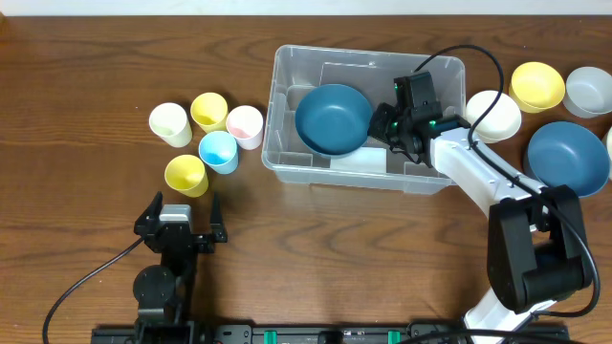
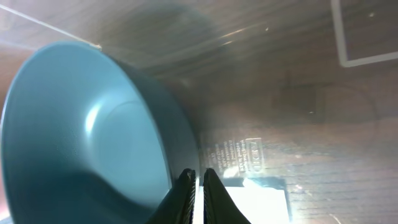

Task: Pack container
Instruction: 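Lower the teal bowl into the bin and open the right gripper, then withdraw the right gripper to the second teal bowl on the right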

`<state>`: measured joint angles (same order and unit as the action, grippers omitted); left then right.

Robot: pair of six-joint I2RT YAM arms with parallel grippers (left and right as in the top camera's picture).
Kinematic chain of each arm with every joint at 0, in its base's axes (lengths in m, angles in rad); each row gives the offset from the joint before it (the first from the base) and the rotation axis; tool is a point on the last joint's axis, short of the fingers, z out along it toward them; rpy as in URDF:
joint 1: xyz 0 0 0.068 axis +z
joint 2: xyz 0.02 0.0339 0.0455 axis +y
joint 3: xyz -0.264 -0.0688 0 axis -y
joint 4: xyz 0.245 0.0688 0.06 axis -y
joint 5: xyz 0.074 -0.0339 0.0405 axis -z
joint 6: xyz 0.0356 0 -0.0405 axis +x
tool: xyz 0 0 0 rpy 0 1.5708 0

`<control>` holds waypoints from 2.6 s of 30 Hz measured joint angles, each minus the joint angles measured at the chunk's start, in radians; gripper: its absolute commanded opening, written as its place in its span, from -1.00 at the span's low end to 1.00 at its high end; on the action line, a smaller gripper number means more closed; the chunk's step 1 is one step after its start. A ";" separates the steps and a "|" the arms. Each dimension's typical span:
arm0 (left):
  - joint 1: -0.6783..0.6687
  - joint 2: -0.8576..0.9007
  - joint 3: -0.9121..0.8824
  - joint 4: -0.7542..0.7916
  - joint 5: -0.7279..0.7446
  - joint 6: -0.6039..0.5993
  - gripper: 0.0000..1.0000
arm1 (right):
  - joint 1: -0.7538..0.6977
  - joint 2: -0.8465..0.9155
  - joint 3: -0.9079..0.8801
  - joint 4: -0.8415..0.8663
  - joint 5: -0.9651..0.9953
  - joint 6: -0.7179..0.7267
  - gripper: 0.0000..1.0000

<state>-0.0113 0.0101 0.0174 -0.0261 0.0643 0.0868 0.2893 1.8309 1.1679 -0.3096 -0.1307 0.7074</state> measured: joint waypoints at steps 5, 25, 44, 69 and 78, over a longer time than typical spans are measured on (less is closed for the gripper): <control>0.000 0.000 0.000 0.000 0.000 0.000 0.96 | -0.006 0.000 0.000 0.008 0.020 -0.019 -0.49; 0.000 0.000 0.000 0.000 0.000 0.000 0.96 | -0.163 -0.647 0.043 -0.322 0.275 -0.171 0.98; 0.000 0.000 0.000 0.000 0.000 0.000 0.96 | -0.711 -0.704 -0.119 -0.665 0.476 0.254 0.98; 0.000 0.000 0.000 0.000 0.000 0.000 0.96 | -0.972 -0.187 -0.171 -0.253 0.148 0.184 0.98; 0.000 0.000 0.000 0.000 0.000 0.000 0.96 | -0.973 -0.136 -0.171 -0.227 0.126 0.164 0.87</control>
<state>-0.0113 0.0105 0.0177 -0.0261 0.0643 0.0868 -0.6834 1.6951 0.9966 -0.5369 -0.0048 0.8715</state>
